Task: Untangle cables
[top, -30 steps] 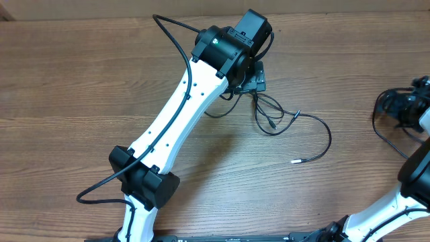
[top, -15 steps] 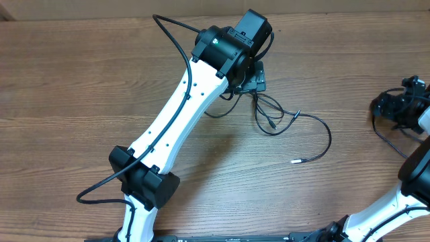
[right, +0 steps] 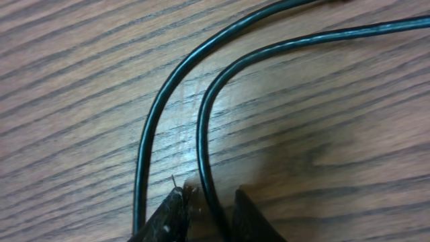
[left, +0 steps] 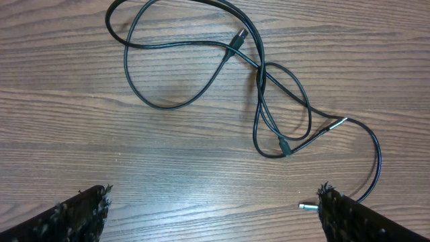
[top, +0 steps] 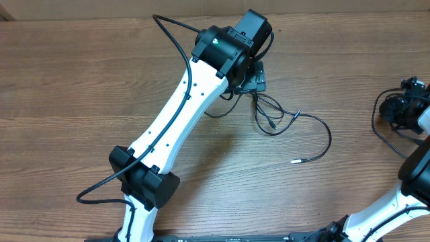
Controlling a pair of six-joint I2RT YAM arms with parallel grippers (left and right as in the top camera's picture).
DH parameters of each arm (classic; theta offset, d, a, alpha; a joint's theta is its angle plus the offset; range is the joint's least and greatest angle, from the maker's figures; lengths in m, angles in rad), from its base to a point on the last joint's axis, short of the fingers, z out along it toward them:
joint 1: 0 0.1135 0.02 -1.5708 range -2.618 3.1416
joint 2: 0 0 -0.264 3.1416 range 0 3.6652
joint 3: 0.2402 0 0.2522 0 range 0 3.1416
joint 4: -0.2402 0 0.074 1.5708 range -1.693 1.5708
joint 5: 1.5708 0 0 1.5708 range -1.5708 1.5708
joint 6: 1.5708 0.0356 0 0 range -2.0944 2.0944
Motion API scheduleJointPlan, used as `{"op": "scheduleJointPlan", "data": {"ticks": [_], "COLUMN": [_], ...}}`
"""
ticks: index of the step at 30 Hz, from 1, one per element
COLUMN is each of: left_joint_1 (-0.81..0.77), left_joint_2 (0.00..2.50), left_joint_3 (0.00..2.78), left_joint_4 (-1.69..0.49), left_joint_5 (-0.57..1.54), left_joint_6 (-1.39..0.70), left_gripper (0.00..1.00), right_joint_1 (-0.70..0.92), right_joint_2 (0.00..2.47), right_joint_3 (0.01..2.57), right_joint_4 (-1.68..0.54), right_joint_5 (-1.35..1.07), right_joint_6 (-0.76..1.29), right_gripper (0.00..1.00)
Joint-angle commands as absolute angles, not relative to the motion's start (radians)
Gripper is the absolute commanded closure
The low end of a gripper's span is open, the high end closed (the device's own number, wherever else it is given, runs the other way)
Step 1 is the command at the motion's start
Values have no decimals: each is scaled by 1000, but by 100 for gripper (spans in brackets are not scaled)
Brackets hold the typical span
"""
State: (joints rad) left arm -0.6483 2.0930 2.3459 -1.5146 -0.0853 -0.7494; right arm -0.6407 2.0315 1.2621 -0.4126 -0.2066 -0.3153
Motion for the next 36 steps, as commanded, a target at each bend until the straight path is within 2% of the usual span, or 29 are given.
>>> {"op": "scheduleJointPlan", "data": {"ticks": [1, 3, 4, 7, 13, 16, 18, 20, 31, 33, 36], "left_joint_1": [-654, -654, -654, -654, -654, -654, -654, -654, -654, -654, -654], "left_joint_2": [2106, 2106, 2106, 2106, 2106, 2106, 2106, 2106, 2106, 2106, 2106], "left_joint_3": [2351, 2351, 2351, 2351, 2351, 2351, 2351, 2351, 2351, 2351, 2351], "left_joint_4": [-1514, -1514, -1514, -1514, -1514, -1514, -1514, -1514, -1514, -1514, -1514], "left_joint_5": [-84, -84, -84, -84, -84, -84, -84, -84, -84, -84, -84], "left_joint_6": [-748, -748, -748, -748, -748, -748, -748, -748, -748, -748, -748], "left_gripper": [0, 0, 1, 0, 0, 0, 0, 0, 0, 0, 0], "right_joint_1": [-640, -640, -640, -640, -640, -640, -640, -639, -537, -514, -487], "right_joint_2": [2045, 2045, 2045, 2045, 2045, 2045, 2045, 2045, 2093, 2093, 2093], "right_joint_3": [1270, 1270, 1270, 1270, 1270, 1270, 1270, 1269, 1269, 1269, 1269], "right_joint_4": [-406, -405, -402, -402, -413, -420, -429, -437, -476, -474, -473], "right_joint_5": [-204, -241, -280, -324, -357, -361, -361, -361, -153, -117, -62], "right_joint_6": [-319, -319, -319, -320, -320, -320, -320, -319, -319, -319, -319], "right_gripper": [78, 67, 59, 44, 32, 34, 43, 48, 53, 61, 67]}}
